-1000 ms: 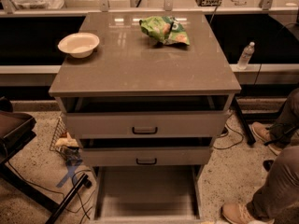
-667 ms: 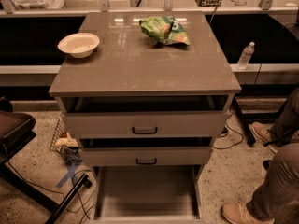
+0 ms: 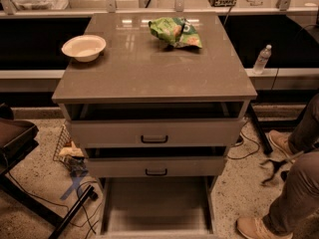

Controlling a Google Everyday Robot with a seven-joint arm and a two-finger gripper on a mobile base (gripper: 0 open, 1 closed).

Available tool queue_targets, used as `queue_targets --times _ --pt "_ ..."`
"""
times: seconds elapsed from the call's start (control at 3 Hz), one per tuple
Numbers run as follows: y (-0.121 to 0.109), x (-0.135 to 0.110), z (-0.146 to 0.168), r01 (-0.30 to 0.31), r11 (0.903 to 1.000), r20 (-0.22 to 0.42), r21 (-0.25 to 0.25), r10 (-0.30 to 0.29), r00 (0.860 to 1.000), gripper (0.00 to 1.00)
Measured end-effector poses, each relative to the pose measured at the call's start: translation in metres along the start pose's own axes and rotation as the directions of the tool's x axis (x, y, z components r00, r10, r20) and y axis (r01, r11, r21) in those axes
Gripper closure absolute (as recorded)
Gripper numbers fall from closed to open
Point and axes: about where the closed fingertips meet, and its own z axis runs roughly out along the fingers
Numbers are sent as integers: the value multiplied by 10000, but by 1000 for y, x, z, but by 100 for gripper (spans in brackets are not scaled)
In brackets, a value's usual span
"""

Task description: Close bottom drawer

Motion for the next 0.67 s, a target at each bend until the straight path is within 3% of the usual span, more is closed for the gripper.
queue_targets --times 0.33,0.67 --pt "2 0 5 -32 10000 -74 -22 32 10000 100" --pt "-4 4 30 133 9999 -62 -90 -133 9999 100"
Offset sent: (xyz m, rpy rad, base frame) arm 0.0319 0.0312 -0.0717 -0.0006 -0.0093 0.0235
